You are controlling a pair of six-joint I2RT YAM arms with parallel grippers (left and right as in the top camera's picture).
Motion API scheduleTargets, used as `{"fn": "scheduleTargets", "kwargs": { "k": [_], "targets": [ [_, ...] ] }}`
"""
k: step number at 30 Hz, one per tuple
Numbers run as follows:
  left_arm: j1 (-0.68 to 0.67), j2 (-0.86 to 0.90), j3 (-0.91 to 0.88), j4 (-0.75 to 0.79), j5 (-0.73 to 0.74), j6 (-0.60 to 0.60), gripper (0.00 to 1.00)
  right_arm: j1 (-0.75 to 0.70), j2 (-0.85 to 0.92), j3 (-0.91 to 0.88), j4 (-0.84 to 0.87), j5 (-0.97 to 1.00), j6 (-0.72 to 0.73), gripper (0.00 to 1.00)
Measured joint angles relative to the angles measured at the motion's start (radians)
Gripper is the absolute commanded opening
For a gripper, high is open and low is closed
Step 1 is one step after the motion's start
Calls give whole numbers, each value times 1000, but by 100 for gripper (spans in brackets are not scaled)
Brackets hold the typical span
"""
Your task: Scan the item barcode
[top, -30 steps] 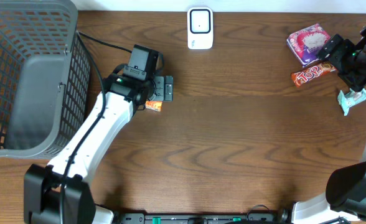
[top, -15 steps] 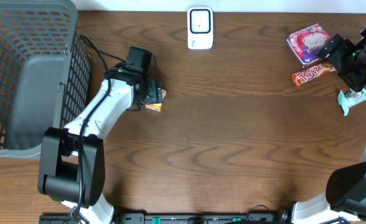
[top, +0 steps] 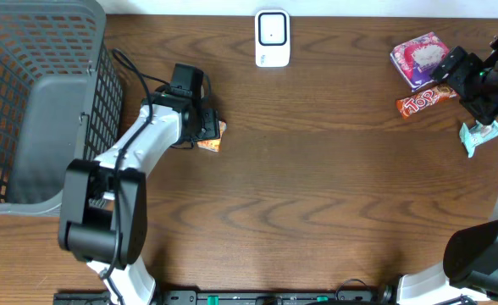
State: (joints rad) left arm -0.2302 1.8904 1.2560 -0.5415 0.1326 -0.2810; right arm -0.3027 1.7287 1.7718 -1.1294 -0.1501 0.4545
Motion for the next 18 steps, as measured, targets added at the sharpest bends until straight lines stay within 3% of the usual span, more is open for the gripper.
{"fn": "scheduleTargets", "kwargs": {
  "k": [2, 4, 10, 18],
  "targets": [
    [0, 31, 0, 23, 0, 0, 66, 0, 0, 0, 0, 0, 0, 99],
    [0, 58, 0, 34, 4, 0, 57, 0, 0, 0, 0, 0, 0, 99],
    [-2, 70, 2, 53, 35, -5, 9, 0, 0, 0, 0, 0, 0, 99],
    [-1, 55, 4, 43, 35, 4, 7, 0, 0, 0, 0, 0, 0, 99]
  ]
}}
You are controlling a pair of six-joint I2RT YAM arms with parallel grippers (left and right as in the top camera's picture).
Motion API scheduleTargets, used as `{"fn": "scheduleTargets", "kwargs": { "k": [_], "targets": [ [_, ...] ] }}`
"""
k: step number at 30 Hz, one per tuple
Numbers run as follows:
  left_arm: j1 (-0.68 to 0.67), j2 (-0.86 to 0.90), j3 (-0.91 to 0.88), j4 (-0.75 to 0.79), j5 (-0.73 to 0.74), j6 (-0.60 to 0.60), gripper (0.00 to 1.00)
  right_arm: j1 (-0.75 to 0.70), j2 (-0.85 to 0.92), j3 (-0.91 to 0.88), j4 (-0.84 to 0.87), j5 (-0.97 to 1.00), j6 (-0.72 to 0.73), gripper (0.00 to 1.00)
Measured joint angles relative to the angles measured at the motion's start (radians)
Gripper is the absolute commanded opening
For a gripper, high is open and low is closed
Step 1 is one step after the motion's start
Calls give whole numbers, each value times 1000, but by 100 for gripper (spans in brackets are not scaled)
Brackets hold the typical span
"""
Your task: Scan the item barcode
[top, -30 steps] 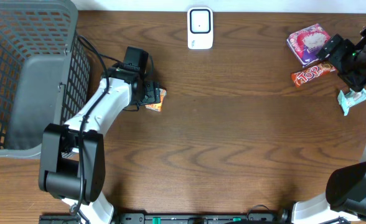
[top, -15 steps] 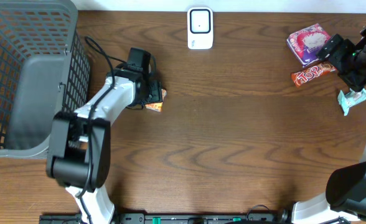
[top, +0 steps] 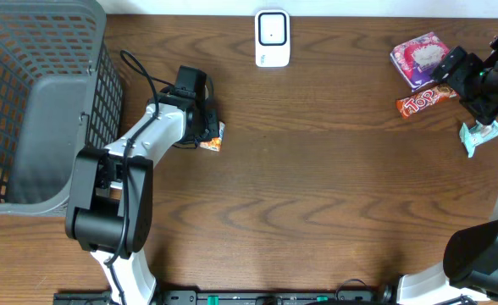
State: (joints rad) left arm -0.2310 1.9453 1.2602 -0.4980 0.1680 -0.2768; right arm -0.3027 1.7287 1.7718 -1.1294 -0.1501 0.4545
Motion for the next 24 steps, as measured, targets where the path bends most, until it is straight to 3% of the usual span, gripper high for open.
{"fn": "scheduleTargets", "kwargs": {
  "k": [5, 11, 19, 23, 24],
  "targets": [
    [-10, -92, 0, -7, -77, 11, 7, 0, 0, 0, 0, 0, 0, 99],
    [-135, -227, 5, 10, -397, 16, 7, 0, 0, 0, 0, 0, 0, 99],
    [-383, -70, 6, 14, -807, 19, 8, 0, 0, 0, 0, 0, 0, 99],
    [-501, 37, 6, 16, -896, 16, 11, 0, 0, 0, 0, 0, 0, 99],
    [-522, 50, 6, 16, -907, 13, 16, 0, 0, 0, 0, 0, 0, 99]
  ]
}}
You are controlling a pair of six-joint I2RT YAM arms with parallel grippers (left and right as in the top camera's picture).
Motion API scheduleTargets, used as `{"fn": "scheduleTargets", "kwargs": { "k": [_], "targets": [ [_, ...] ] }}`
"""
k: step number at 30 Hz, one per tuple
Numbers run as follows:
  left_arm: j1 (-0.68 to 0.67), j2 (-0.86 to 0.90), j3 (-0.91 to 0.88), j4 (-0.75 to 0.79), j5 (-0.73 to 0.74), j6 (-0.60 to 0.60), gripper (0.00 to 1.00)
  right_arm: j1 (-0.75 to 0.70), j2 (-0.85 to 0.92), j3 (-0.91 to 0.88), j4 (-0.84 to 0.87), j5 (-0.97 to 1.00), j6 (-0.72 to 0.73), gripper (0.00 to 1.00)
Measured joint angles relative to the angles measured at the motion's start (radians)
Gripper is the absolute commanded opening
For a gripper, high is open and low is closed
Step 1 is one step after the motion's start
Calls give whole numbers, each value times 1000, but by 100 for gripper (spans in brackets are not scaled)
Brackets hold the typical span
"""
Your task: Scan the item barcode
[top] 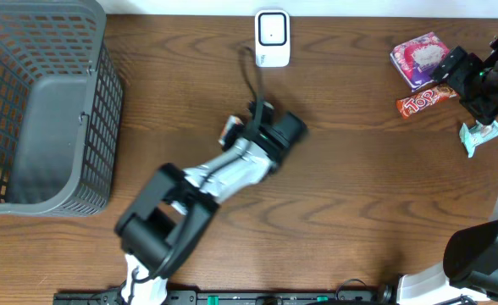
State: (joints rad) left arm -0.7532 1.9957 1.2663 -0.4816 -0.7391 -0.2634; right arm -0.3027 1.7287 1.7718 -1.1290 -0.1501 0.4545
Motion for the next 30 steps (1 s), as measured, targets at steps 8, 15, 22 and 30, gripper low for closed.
{"fn": "scheduleTargets", "kwargs": {
  "k": [8, 15, 22, 30],
  "targets": [
    [-189, 16, 0, 0, 71, -23, 48, 0, 0, 0, 0, 0, 0, 99],
    [-229, -35, 0, -13, 288, -25, 48, 0, 0, 0, 0, 0, 0, 99],
    [-186, -273, 0, -27, 465, -25, 59, 0, 0, 0, 0, 0, 0, 99],
    [41, -415, 0, -192, 471, -29, 73, 0, 0, 0, 0, 0, 0, 99]
  ]
}}
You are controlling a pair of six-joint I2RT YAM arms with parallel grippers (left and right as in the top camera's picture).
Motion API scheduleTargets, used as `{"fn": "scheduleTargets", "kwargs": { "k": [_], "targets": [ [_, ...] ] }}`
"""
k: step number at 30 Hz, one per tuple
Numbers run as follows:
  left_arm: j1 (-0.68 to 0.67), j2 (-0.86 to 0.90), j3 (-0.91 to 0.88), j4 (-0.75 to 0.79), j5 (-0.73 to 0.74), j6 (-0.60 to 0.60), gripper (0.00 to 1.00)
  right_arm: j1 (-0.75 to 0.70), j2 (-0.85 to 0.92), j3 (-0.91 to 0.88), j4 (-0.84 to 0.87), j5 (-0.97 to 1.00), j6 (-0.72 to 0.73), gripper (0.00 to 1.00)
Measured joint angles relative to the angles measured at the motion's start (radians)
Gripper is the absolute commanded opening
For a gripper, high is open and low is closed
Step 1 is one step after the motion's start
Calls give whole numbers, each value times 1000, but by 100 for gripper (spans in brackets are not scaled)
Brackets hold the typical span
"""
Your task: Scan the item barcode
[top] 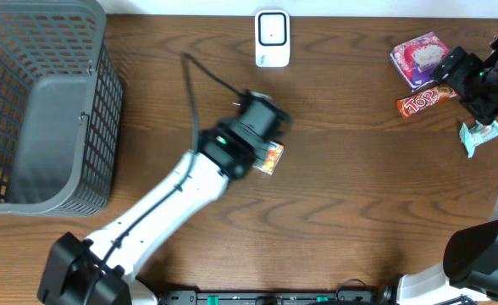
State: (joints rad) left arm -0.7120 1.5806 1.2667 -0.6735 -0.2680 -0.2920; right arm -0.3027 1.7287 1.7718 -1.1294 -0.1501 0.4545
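The item is a small orange packet (273, 158), and my left gripper (264, 152) is shut on it above the middle of the table. The left arm reaches in from the lower left and hides the fingers and most of the packet. The white barcode scanner (272, 38) stands at the far edge, straight beyond the packet with a stretch of table between them. At the right edge my right gripper (476, 91) hovers over other goods. Whether its jaws are open or shut does not show.
A grey wire basket (105, 127) fills the far left corner. At the far right lie a purple pack (418, 58), an orange "Top" bar (425, 99) and a teal packet (479, 135), all beside the right gripper. A black cable trails from the left wrist.
The left gripper with the orange packet has moved a little right and toward the front. The wrist has turned, so the packet now shows at its right side. The right arm is unchanged.
The left gripper was first shut on the orange packet near the basket, at the left. Later it held the packet at the table's middle, below the scanner. Now it holds it slightly nearer the front with the wrist turned. The right arm stayed put throughout.
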Motion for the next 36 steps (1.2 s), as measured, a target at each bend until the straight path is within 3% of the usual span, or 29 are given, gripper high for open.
{"fn": "scheduleTargets", "kwargs": {
  "k": [1, 3, 5, 12, 32, 36],
  "targets": [
    [55, -2, 0, -37, 0, -5, 74, 0, 0, 0, 0, 0, 0, 99],
    [122, 0, 0, -94, 1, -23, 92, 0, 0, 0, 0, 0, 0, 99],
    [188, 0, 0, -138, 2, -46, 98, 0, 0, 0, 0, -1, 0, 99],
    [323, -1, 0, -245, 0, -75, 98, 0, 0, 0, 0, 0, 0, 99],
    [326, -1, 0, -246, 0, -78, 98, 0, 0, 0, 57, -1, 8, 99],
    [326, -1, 0, -247, 0, -78, 98, 0, 0, 0, 67, -77, 39, 99]
  ]
}}
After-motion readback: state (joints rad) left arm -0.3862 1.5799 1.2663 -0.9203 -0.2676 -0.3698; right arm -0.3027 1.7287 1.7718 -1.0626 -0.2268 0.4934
